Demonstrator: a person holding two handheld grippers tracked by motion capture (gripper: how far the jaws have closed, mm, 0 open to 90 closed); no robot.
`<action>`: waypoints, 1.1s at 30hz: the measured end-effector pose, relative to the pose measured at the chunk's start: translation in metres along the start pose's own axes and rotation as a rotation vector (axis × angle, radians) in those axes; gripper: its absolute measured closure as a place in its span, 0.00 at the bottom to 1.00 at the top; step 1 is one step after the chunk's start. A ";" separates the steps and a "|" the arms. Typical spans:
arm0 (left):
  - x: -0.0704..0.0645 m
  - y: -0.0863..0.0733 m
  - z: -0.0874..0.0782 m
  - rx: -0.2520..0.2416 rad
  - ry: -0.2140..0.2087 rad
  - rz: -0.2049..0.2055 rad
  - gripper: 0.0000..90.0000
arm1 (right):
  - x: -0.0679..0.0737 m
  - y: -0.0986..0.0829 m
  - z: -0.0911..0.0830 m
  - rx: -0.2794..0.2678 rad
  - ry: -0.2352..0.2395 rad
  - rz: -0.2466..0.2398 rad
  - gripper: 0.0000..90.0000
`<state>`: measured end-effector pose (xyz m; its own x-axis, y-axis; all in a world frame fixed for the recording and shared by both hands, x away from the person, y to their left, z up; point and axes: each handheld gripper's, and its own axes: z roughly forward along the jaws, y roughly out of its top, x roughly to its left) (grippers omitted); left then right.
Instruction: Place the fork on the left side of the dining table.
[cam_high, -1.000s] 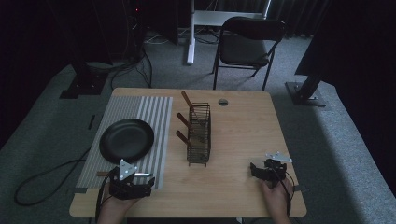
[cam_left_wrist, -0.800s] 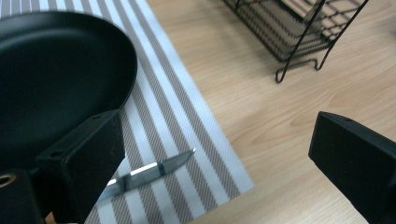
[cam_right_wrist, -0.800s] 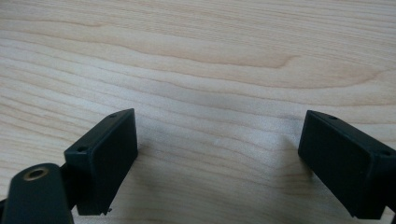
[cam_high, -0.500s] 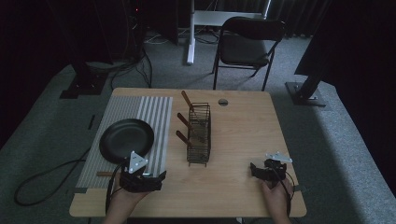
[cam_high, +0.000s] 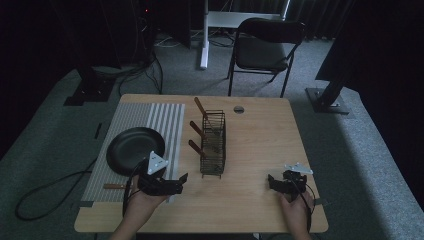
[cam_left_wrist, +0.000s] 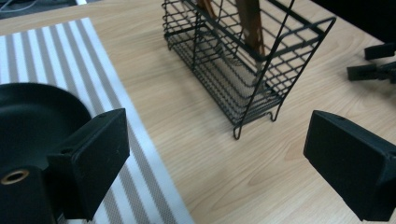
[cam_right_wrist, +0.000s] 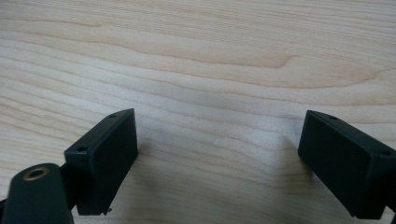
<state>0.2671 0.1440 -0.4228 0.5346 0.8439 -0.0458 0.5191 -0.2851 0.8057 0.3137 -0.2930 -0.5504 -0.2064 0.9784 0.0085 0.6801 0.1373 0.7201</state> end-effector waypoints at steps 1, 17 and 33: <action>0.000 0.002 0.002 0.003 -0.006 -0.005 0.08 | 0.000 0.000 0.000 0.000 0.000 0.000 0.13; -0.005 0.019 0.027 -0.014 -0.098 -0.061 0.25 | 0.000 0.000 0.000 0.000 -0.001 0.000 0.13; -0.007 0.037 0.044 -0.074 -0.126 -0.146 0.45 | 0.000 0.000 0.000 -0.001 -0.001 0.003 0.13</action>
<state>0.3120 0.1078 -0.4182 0.5385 0.8092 -0.2350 0.5492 -0.1256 0.8262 0.3137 -0.2927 -0.5504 -0.2036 0.9790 0.0105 0.6803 0.1338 0.7206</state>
